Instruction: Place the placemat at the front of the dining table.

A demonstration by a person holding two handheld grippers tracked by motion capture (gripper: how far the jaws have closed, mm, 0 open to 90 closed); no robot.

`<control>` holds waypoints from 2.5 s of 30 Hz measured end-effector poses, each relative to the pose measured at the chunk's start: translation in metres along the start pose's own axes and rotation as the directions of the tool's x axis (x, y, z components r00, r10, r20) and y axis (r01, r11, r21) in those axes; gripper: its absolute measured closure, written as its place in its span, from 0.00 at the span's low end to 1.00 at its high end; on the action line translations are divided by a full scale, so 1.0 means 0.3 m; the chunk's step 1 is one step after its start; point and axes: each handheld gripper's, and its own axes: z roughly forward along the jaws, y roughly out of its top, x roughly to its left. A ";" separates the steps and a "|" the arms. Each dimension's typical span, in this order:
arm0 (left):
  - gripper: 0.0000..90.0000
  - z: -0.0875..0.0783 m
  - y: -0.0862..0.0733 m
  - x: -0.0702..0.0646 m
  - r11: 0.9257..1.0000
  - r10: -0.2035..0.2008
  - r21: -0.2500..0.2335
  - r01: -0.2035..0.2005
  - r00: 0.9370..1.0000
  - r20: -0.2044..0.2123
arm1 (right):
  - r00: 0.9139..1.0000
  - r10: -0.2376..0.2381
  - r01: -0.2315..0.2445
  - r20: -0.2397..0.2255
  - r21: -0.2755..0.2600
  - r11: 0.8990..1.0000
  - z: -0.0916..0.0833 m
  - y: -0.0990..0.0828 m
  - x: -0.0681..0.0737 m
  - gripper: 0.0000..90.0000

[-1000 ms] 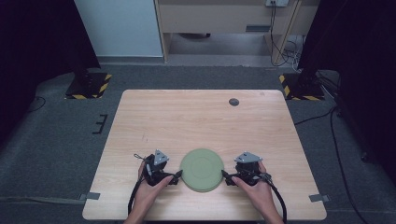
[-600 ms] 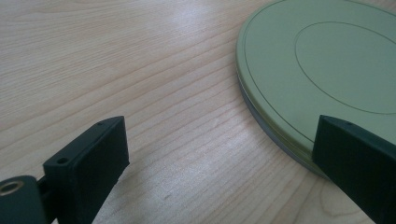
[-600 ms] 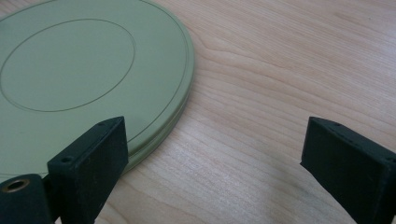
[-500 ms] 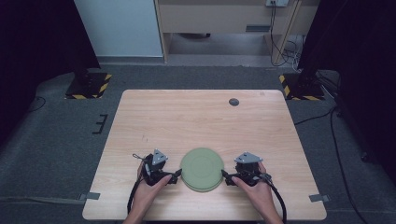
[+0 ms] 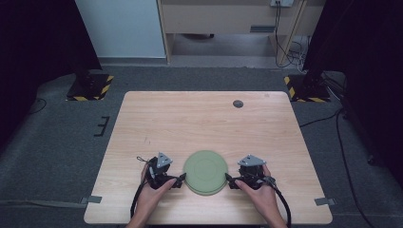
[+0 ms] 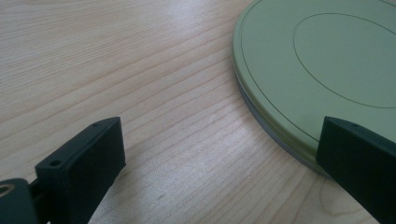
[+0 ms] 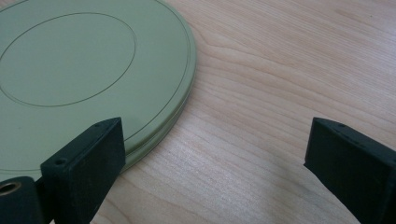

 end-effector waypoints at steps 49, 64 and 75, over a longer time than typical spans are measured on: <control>0.00 0.019 0.012 0.007 1.000 -0.010 -0.019 0.009 0.999 -0.038 | 0.998 0.038 -0.038 0.043 -0.016 0.999 0.024 0.008 -0.016 0.03; 0.03 0.007 0.013 -0.002 1.000 -0.003 -0.026 0.002 1.000 -0.023 | 1.000 0.014 -0.014 0.027 -0.013 1.000 -0.002 0.004 -0.013 0.06; 0.01 0.013 0.014 -0.005 1.000 -0.001 -0.022 0.000 1.000 -0.029 | 1.000 0.004 -0.004 0.024 -0.002 1.000 0.009 0.000 -0.007 0.06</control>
